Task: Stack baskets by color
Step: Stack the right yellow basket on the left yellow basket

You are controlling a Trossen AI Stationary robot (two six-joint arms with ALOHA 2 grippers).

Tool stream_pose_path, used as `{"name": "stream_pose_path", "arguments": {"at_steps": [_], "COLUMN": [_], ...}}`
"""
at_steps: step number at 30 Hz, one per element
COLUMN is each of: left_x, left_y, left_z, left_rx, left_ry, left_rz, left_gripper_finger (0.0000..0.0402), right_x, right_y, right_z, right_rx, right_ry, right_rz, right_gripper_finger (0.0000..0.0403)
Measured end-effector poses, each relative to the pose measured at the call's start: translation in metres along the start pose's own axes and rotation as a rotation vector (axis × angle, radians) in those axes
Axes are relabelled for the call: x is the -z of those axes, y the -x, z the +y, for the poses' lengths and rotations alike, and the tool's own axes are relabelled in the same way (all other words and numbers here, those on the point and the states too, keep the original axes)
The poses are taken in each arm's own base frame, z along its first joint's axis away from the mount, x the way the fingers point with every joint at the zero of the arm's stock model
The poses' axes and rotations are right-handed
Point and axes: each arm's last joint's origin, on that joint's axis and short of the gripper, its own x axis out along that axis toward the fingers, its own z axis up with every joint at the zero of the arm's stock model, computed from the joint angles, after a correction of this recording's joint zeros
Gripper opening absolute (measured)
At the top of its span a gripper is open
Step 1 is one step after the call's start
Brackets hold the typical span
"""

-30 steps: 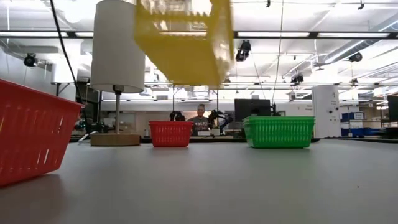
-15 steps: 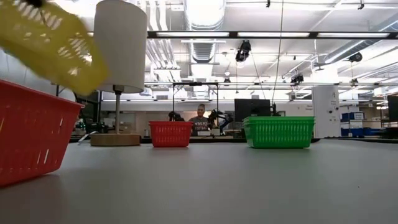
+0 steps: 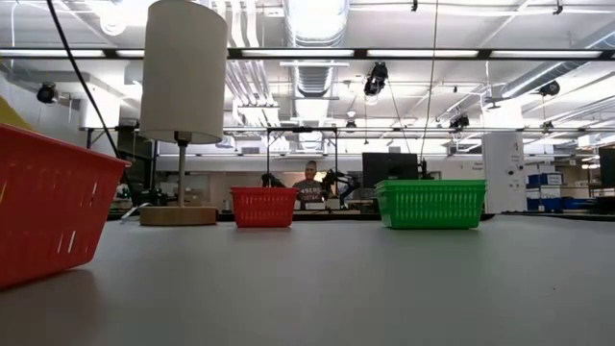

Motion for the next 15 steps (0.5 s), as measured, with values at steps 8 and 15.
{"name": "stream_pose_path", "arguments": {"at_steps": [8, 15], "left_x": [0.011, 0.017], "left_y": [-0.009, -0.019], "left_z": [-0.001, 0.0], "left_rx": [-0.032, -0.061], "left_ry": [0.023, 0.045], "left_rz": [0.019, 0.033], "left_gripper_finger": [0.0003, 0.0011], "right_x": [-0.001, -0.001], "right_y": [-0.008, -0.008], "right_z": [0.0, 0.0], "right_rx": [0.003, 0.003], "right_ry": [-0.001, -0.016], "right_rz": [-0.011, -0.012], "right_gripper_finger": [0.0109, 0.0109]}}
